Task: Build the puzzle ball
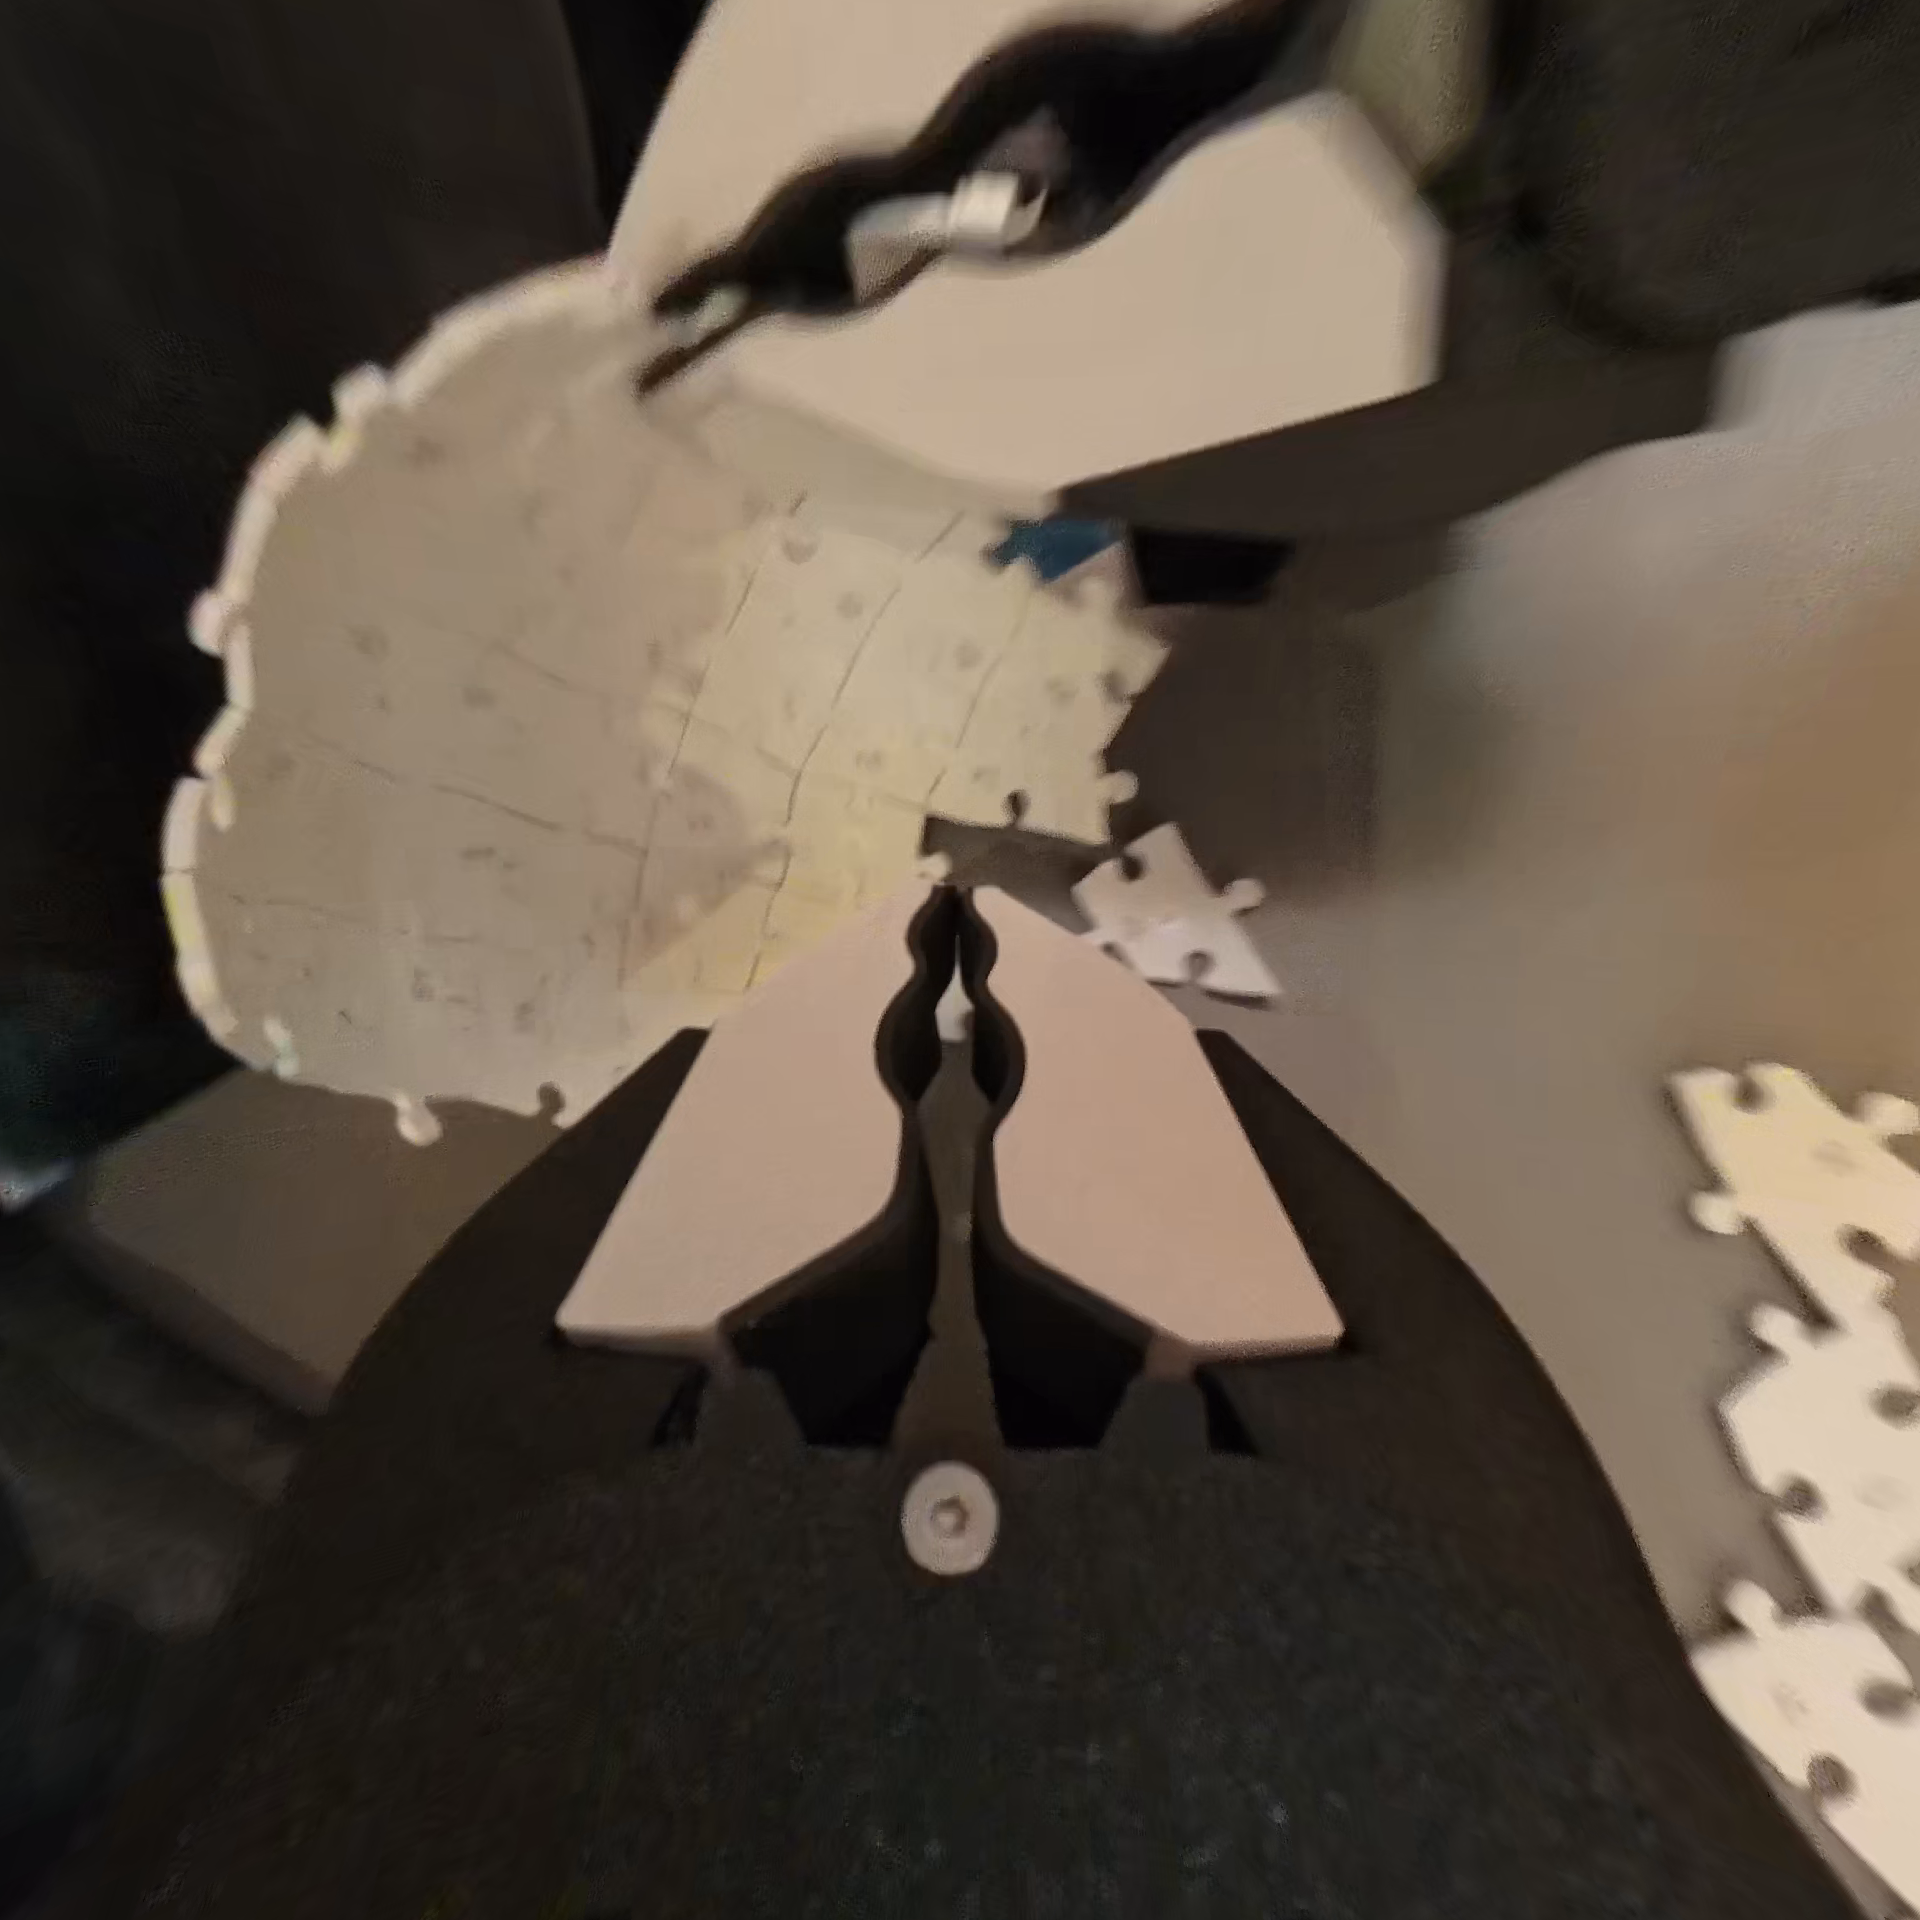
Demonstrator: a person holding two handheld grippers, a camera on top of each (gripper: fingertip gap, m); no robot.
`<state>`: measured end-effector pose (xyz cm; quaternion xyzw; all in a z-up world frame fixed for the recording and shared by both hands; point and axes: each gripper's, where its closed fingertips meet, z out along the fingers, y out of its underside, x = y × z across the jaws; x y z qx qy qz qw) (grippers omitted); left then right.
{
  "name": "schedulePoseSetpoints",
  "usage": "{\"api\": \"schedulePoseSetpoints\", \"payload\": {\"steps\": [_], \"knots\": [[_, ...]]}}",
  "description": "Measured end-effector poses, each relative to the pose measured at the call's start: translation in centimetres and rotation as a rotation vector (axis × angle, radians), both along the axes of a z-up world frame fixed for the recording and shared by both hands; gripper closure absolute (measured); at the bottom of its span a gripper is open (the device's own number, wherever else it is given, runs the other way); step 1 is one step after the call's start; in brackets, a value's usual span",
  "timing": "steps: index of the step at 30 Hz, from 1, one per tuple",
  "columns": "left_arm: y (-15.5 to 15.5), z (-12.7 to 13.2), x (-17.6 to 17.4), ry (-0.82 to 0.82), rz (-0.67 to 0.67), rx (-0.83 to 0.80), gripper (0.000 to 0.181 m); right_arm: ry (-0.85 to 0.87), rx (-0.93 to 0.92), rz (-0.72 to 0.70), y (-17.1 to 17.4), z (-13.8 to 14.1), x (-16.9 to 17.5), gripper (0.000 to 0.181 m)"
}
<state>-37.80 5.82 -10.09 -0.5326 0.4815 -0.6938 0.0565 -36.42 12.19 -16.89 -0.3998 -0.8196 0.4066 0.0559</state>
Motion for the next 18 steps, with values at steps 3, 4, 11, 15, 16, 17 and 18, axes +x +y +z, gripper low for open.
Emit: {"api": "schedulePoseSetpoints", "payload": {"steps": [3,4,11,15,16,17,18], "knots": [[-0.3,-0.1,-0.4,-0.003,0.004,-0.010,0.178,-0.040,-0.045,-0.136,3.3,-0.2,-1.2,0.161],[-0.3,0.0,-0.6,-0.007,0.006,-0.013,0.178,-0.063,-0.005,-0.147,3.9,-0.9,-1.2,0.159],[-0.6,0.1,-1.2,-0.029,-0.004,-0.031,0.179,0.108,0.271,-0.087,5.0,-2.7,-2.3,0.159],[-0.2,0.3,-1.3,-0.038,-0.002,-0.040,0.179,0.107,0.235,-0.044,4.6,-2.6,-2.6,0.157],[-0.2,0.3,-1.3,-0.037,-0.002,-0.038,0.179,0.109,0.235,-0.038,4.6,-2.6,-2.7,0.157],[-0.2,0.3,-1.3,-0.036,-0.002,-0.038,0.179,0.109,0.231,-0.031,4.5,-2.6,-2.8,0.160],[-0.1,0.3,-1.3,-0.036,-0.003,-0.039,0.179,0.110,0.233,-0.027,4.4,-2.7,-2.8,0.170]]}}
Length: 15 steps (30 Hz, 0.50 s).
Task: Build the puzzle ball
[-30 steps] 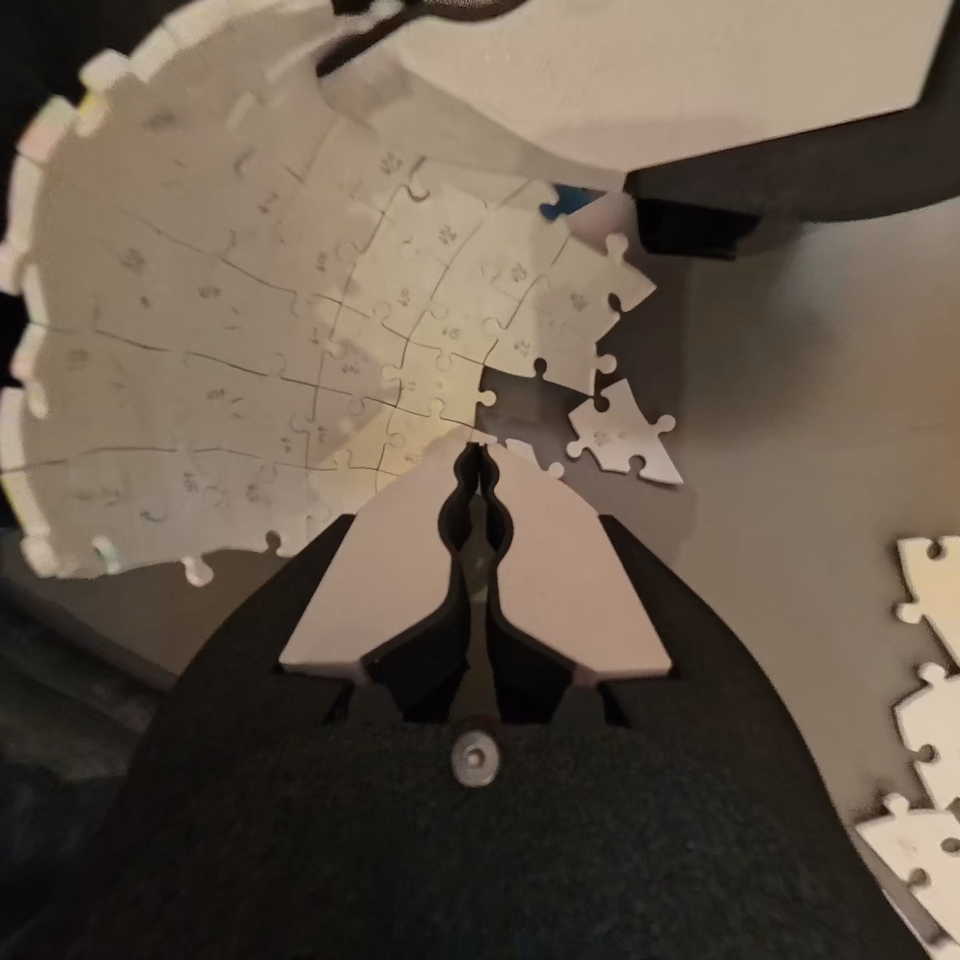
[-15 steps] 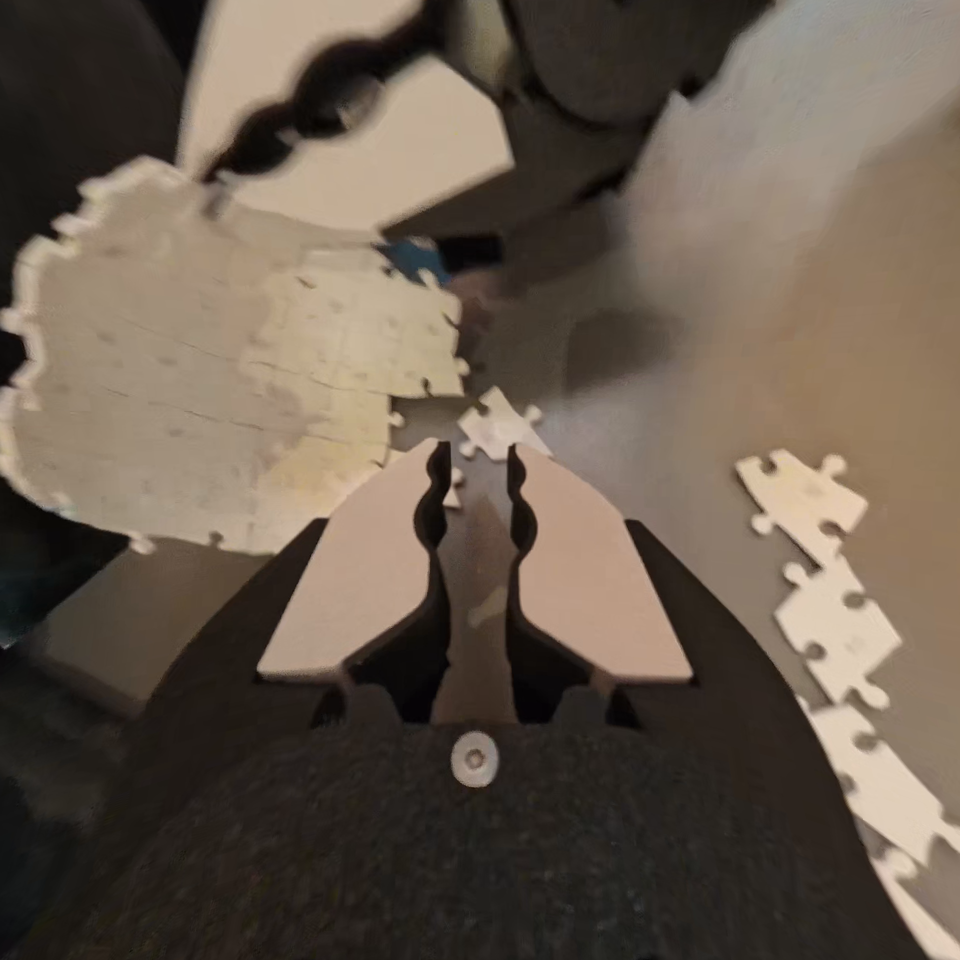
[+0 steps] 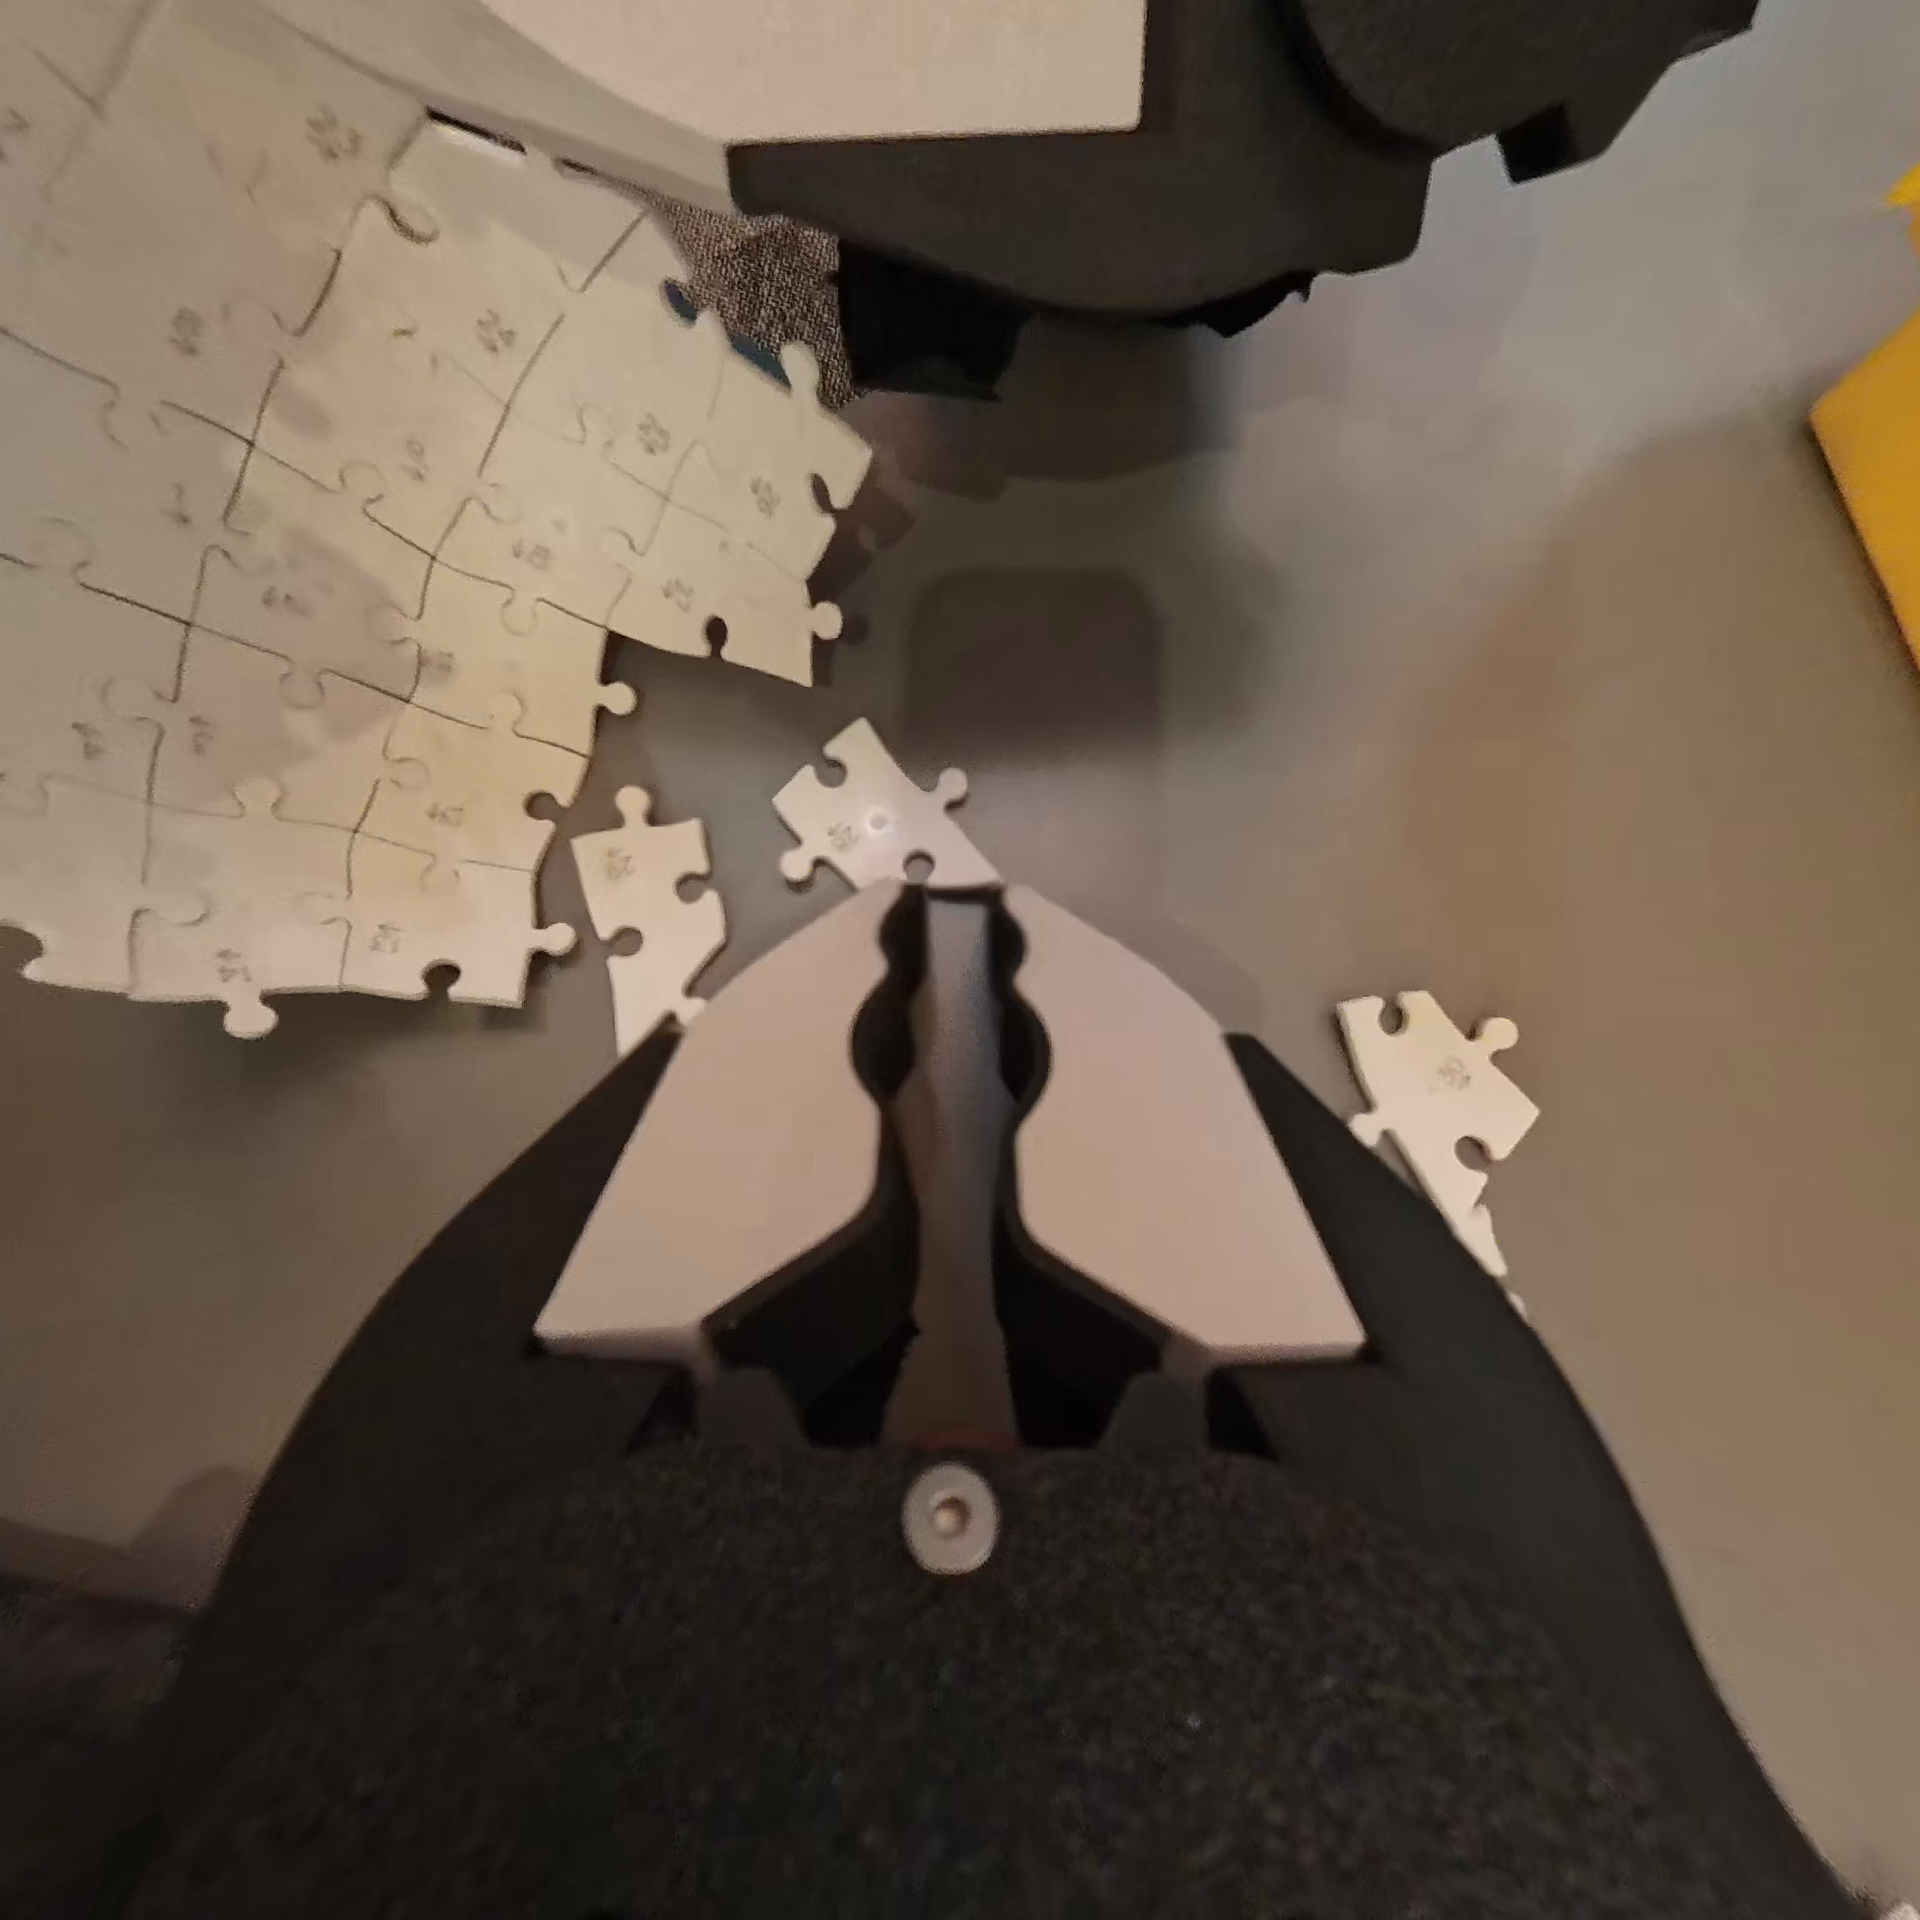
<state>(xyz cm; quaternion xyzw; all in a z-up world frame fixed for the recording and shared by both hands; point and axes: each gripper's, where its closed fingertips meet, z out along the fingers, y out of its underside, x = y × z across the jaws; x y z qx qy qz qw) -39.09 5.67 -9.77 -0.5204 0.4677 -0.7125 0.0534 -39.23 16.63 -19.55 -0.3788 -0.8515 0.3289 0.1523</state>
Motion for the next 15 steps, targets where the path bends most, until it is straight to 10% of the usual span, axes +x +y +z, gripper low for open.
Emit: {"api": "schedulePoseSetpoints", "payload": {"steps": [10,13,15], "knots": [[0.2,-0.1,-0.3,0.007,-0.014,-0.019,0.179,0.036,-0.008,0.002,0.0,1.7,0.4,0.181],[0.4,0.0,-0.4,0.004,-0.002,-0.023,0.179,0.003,-0.021,-0.019,-0.9,1.4,0.2,0.143],[0.4,-0.1,-0.4,0.003,0.006,-0.022,0.178,-0.032,0.030,-0.012,-1.1,0.3,0.6,0.154]]}}
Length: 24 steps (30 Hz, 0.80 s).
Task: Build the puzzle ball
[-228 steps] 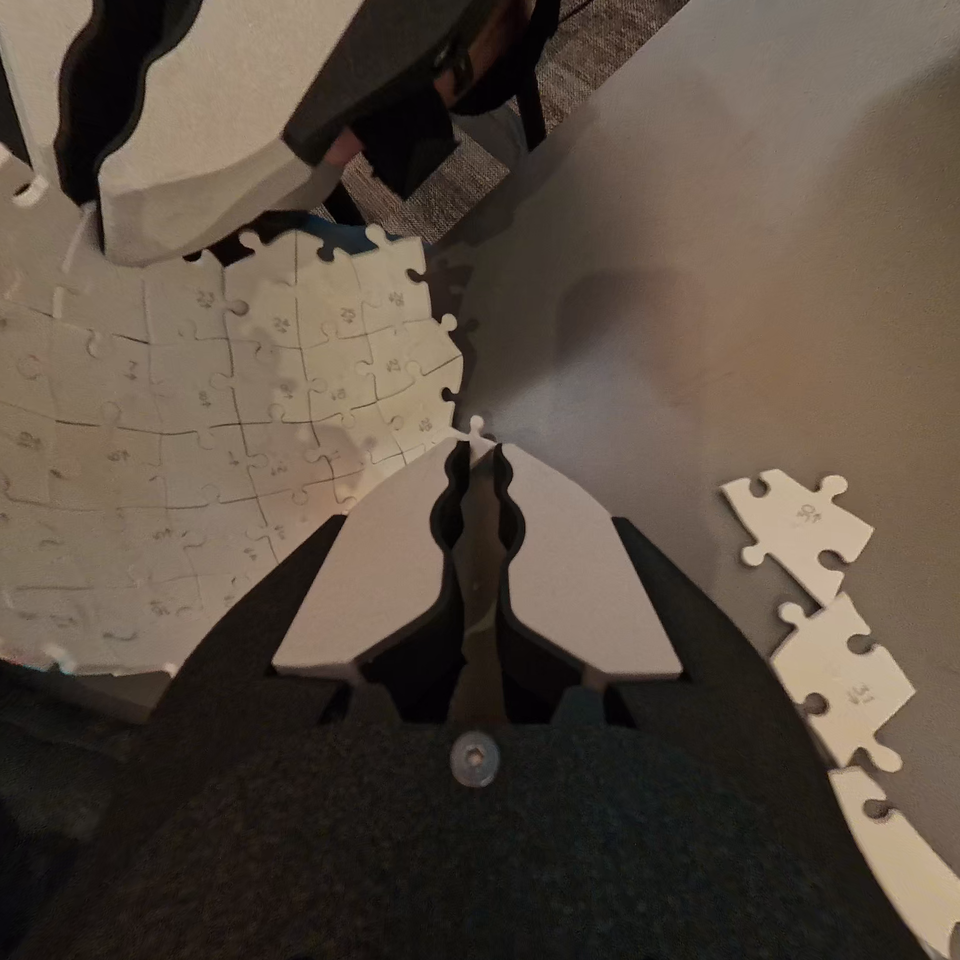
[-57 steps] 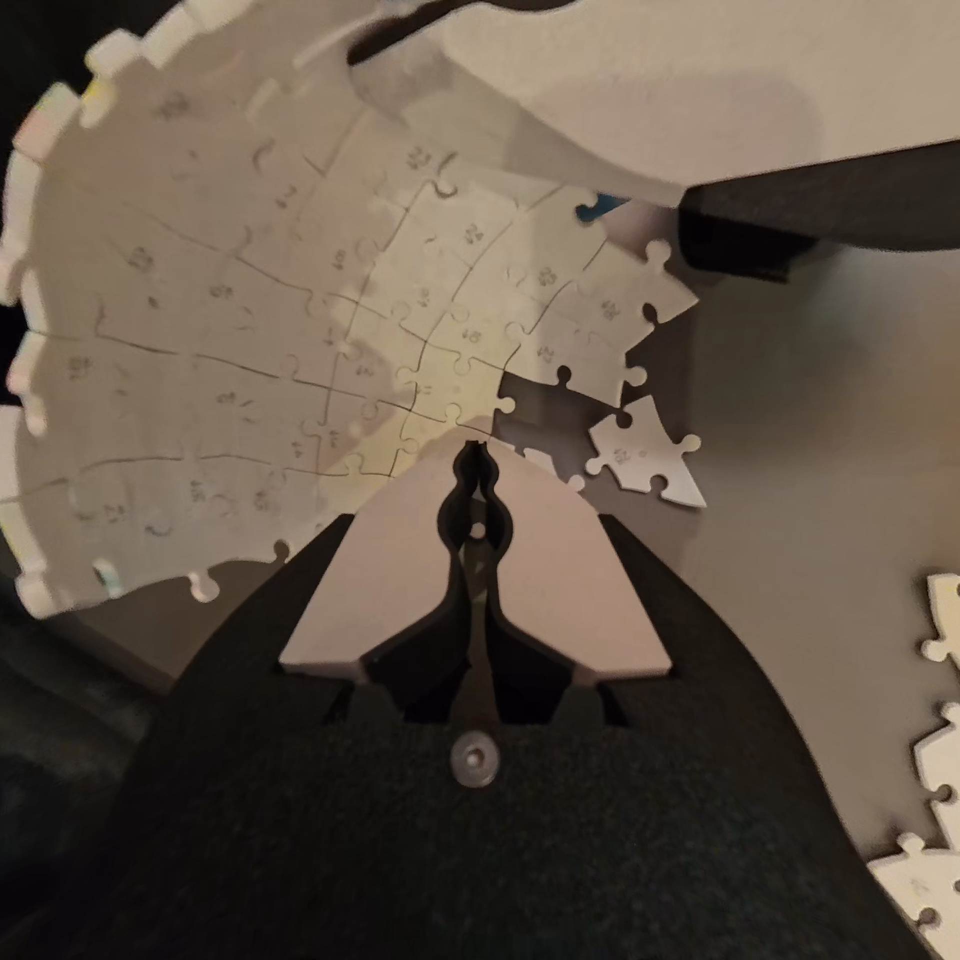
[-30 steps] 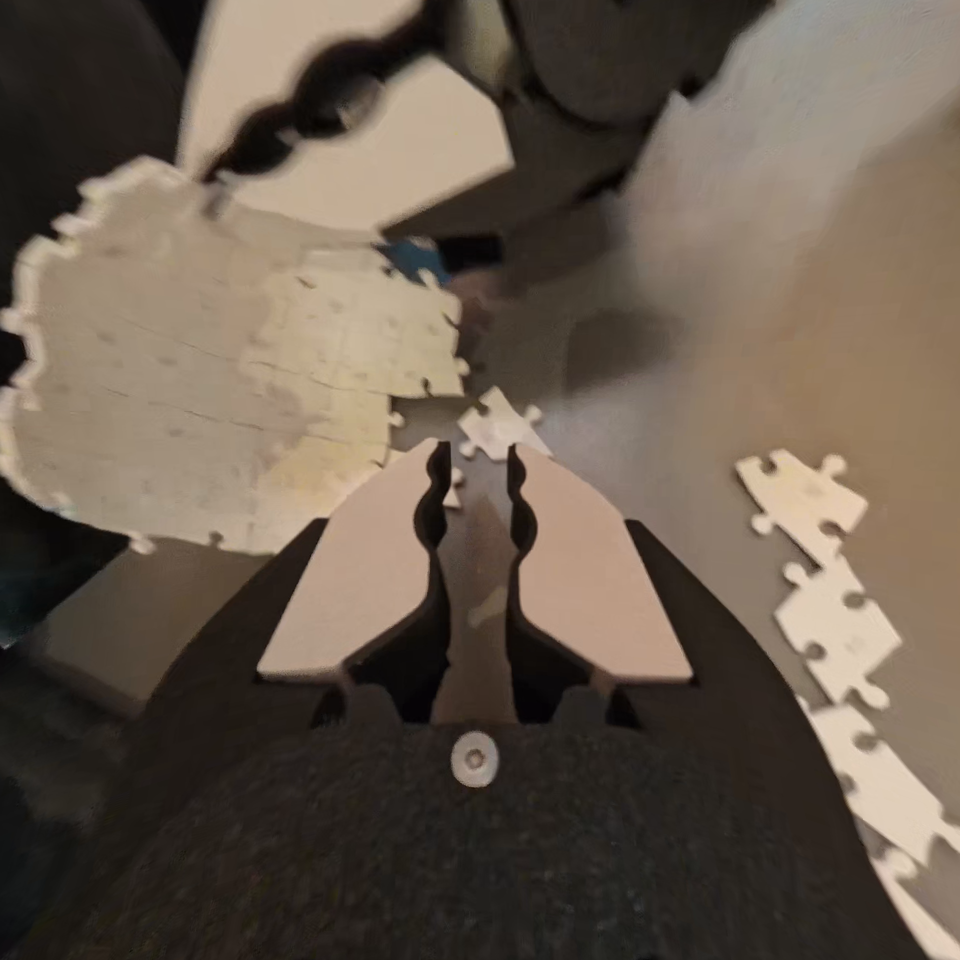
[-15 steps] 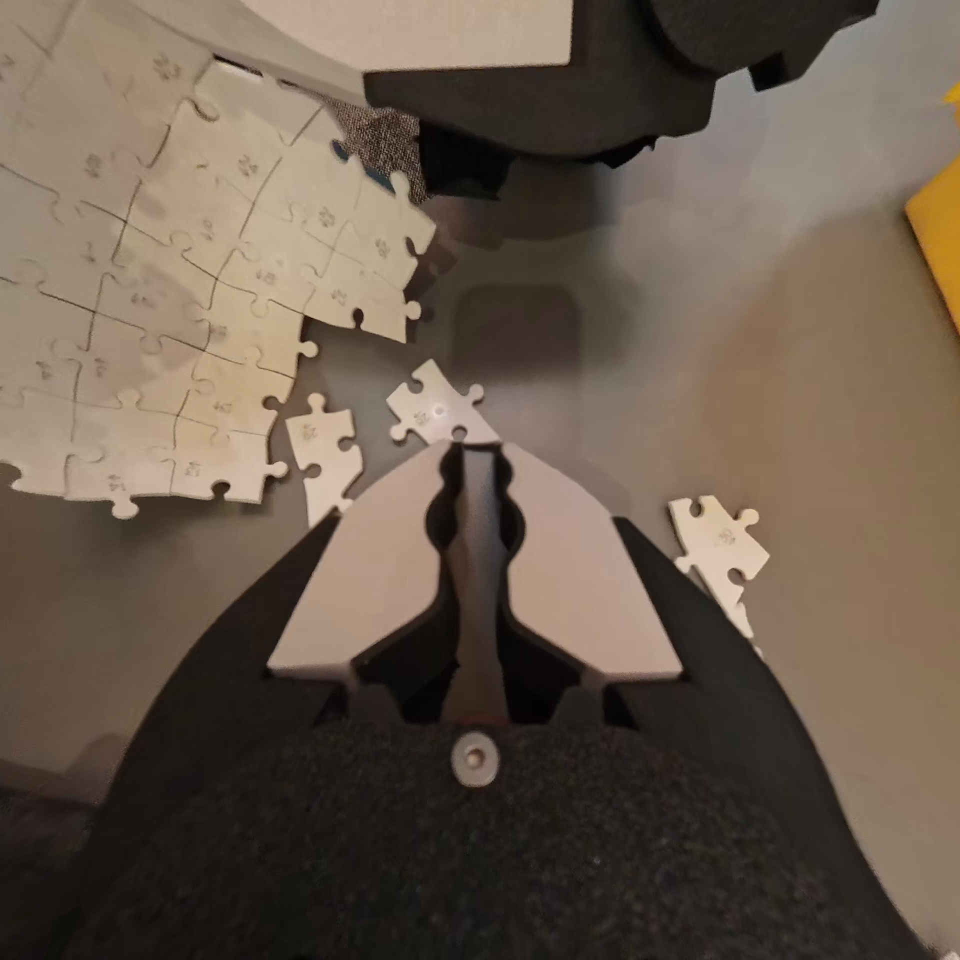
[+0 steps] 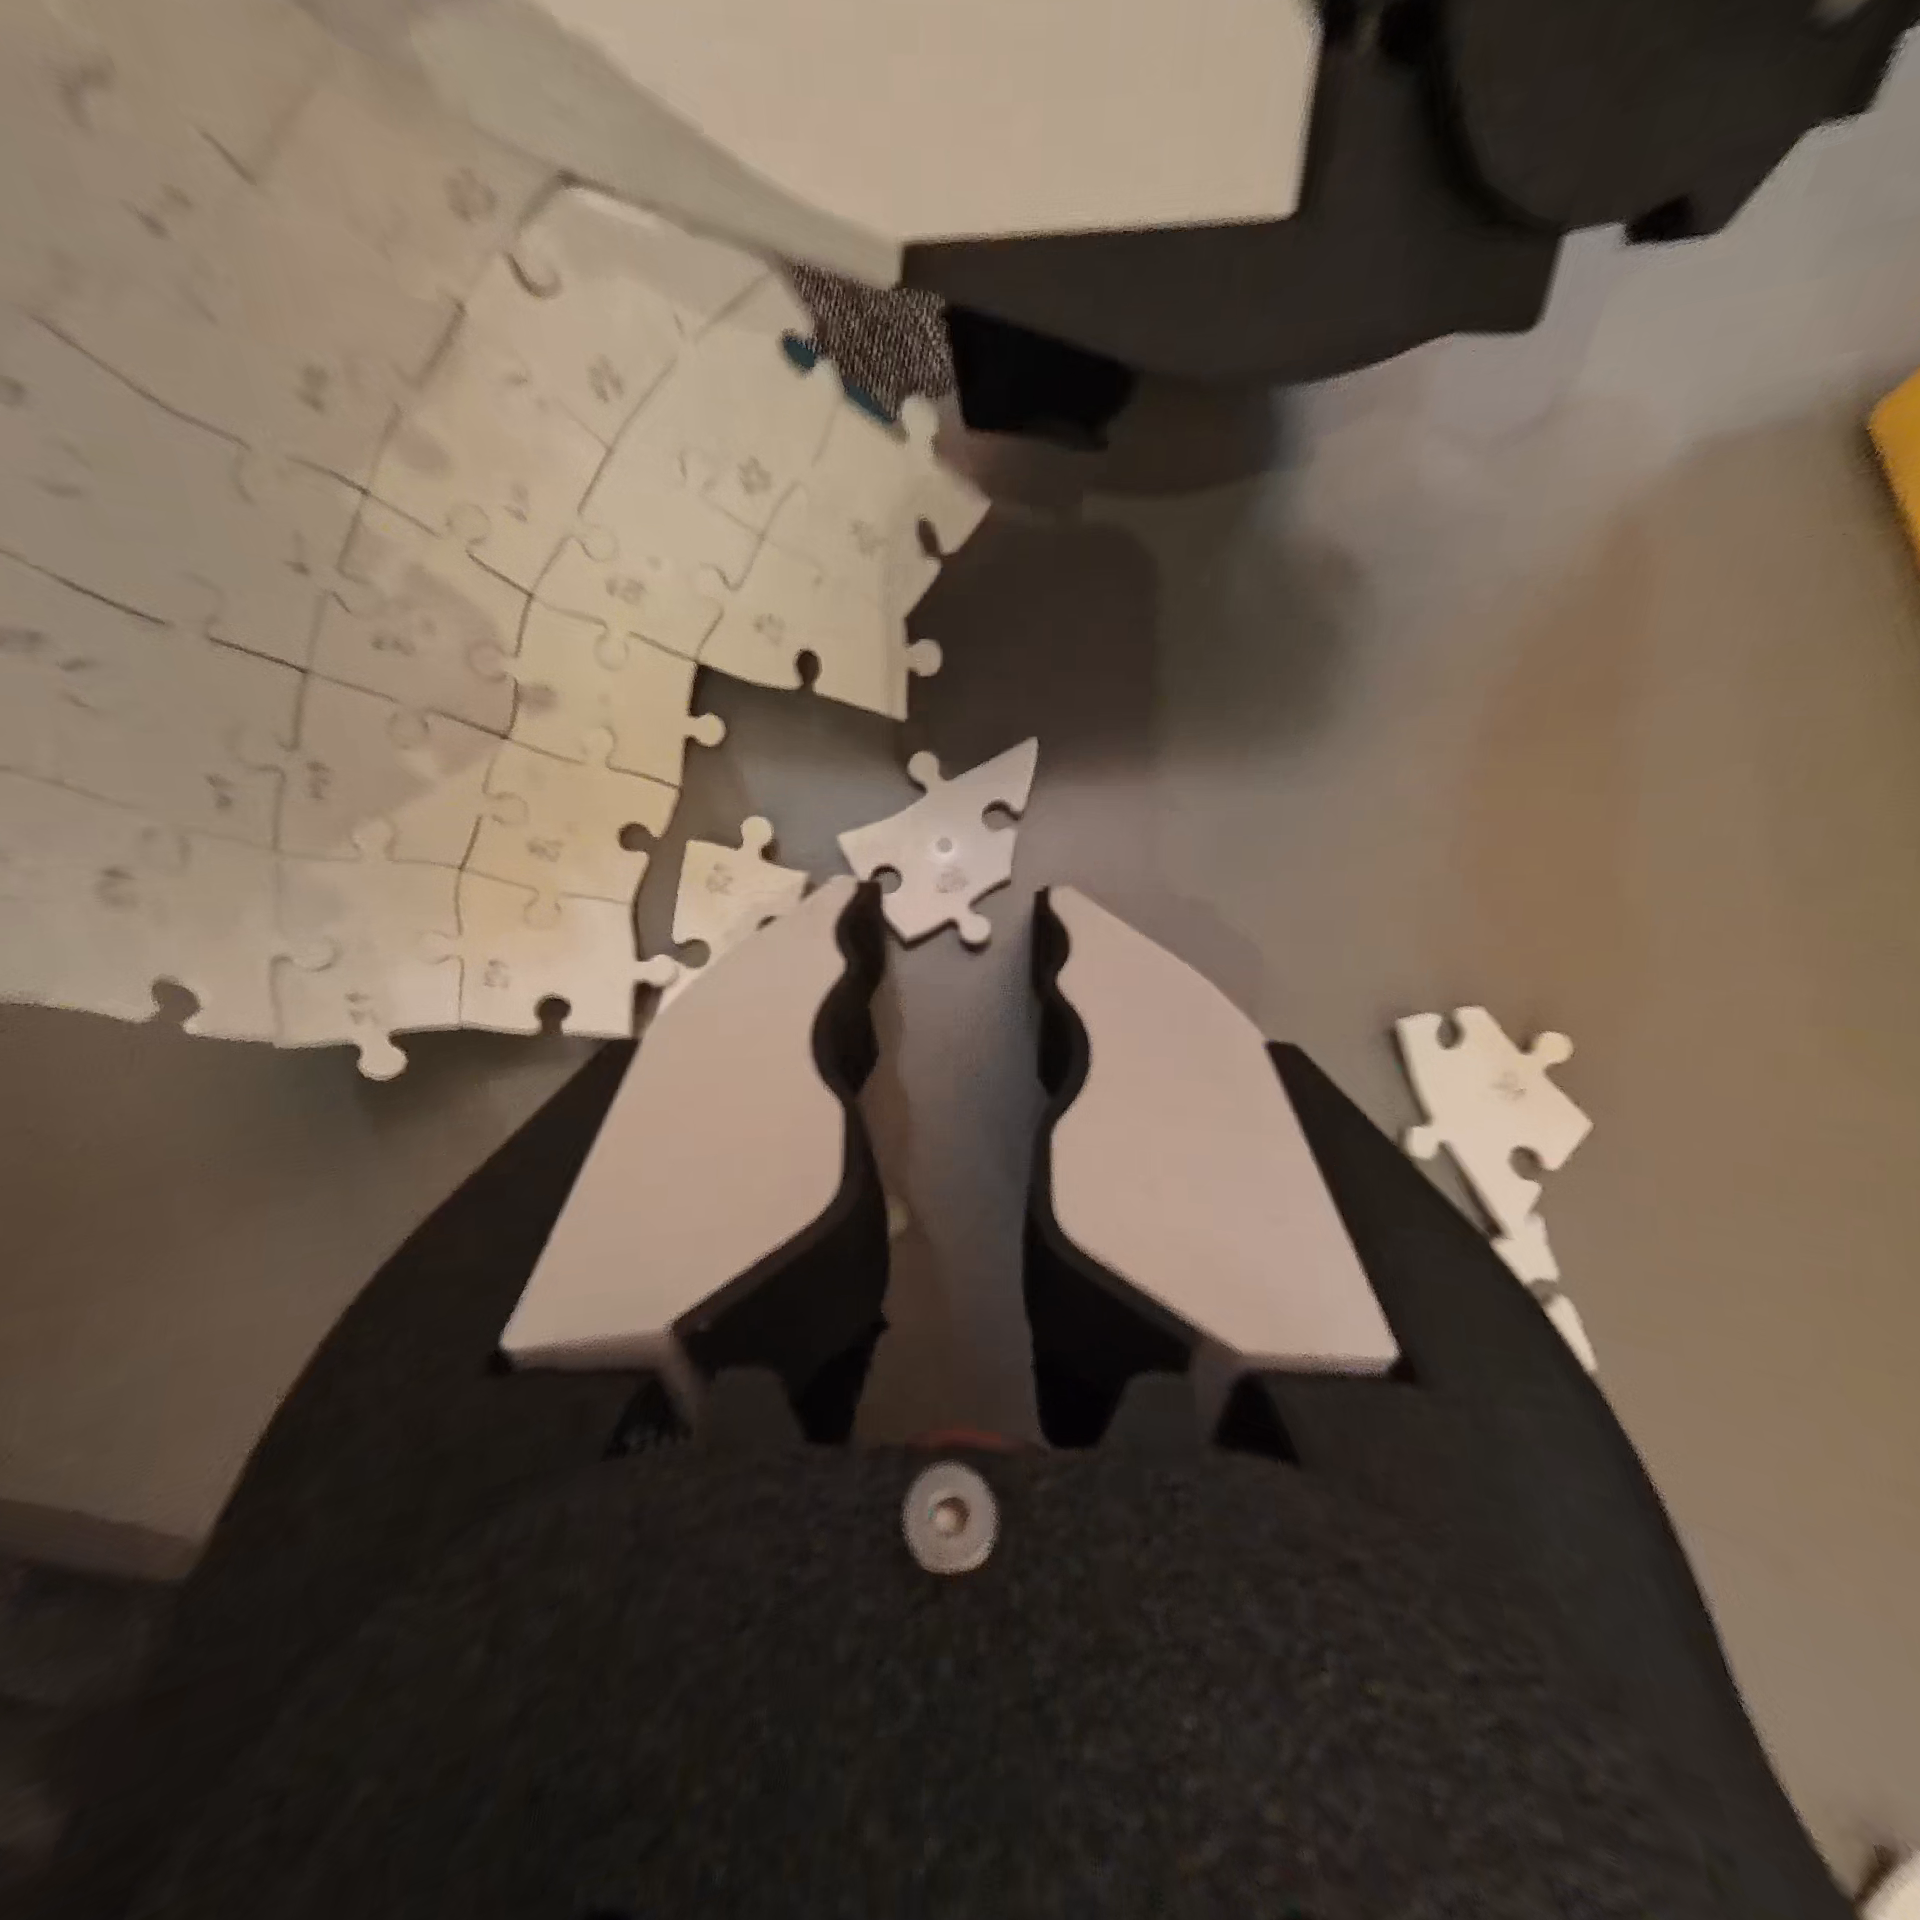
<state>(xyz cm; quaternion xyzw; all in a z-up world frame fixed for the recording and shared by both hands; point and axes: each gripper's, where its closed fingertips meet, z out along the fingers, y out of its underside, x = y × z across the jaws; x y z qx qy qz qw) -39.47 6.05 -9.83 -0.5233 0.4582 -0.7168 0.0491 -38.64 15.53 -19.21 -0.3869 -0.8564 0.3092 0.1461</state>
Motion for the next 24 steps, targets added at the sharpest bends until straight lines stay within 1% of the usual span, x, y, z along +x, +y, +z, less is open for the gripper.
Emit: {"api": "schedulePoseSetpoints", "payload": {"steps": [8,9,15,19,21,24], "knots": [[-0.2,0.1,-0.3,-0.031,0.034,0.012,0.179,0.010,-0.018,-0.011,-0.3,-0.3,-0.1,0.162],[-0.3,0.1,-0.3,-0.033,0.035,0.017,0.179,0.000,-0.021,-0.001,-0.4,-0.3,0.1,0.176],[-0.5,-0.1,0.0,-0.029,0.042,0.063,0.179,-0.007,-0.031,-0.056,-0.1,-0.2,0.5,0.176],[-0.3,-0.1,0.6,-0.029,0.046,0.088,0.179,0.021,-0.084,-0.106,0.6,1.5,1.4,0.176],[-0.3,-0.1,1.2,-0.019,0.029,0.089,0.179,0.023,-0.137,-0.125,0.5,2.8,2.4,0.176],[-1.0,-0.5,2.1,0.012,-0.019,0.117,0.178,0.025,-0.259,-0.086,-1.4,4.8,4.1,0.176]]}}
